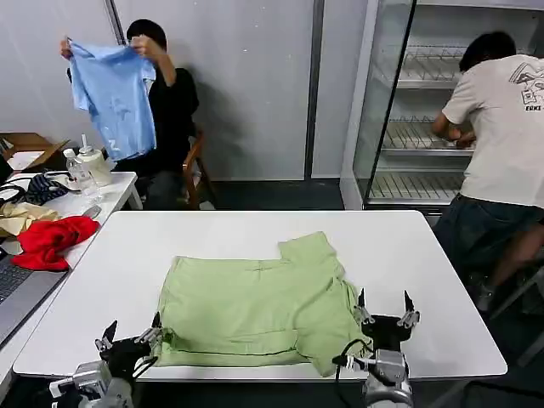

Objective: Fold and organize the clothes.

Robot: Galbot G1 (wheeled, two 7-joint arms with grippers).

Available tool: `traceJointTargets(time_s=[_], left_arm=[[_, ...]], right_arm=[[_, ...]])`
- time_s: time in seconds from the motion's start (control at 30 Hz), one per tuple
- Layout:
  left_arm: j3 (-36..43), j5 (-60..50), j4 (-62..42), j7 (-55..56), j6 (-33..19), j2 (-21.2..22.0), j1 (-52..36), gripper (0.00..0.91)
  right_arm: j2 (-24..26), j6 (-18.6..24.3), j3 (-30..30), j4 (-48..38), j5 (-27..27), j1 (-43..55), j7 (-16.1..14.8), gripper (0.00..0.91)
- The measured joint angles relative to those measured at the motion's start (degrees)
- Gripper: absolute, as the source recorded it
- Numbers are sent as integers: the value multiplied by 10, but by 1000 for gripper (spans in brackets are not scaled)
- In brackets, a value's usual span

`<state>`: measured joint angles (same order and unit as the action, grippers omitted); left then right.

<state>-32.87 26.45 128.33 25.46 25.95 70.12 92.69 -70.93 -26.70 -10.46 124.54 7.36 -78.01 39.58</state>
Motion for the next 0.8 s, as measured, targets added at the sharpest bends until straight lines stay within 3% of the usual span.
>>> traceJointTargets(time_s=[0.3, 0.8], left_arm=[[8, 9, -32, -11, 5, -26, -54, 907], [64, 20, -166, -41, 13, -42, -202, 907]], right_arm=[[6, -17, 0, -66, 35, 96, -25, 907], [-15, 0, 28, -274, 84, 275, -104, 907]])
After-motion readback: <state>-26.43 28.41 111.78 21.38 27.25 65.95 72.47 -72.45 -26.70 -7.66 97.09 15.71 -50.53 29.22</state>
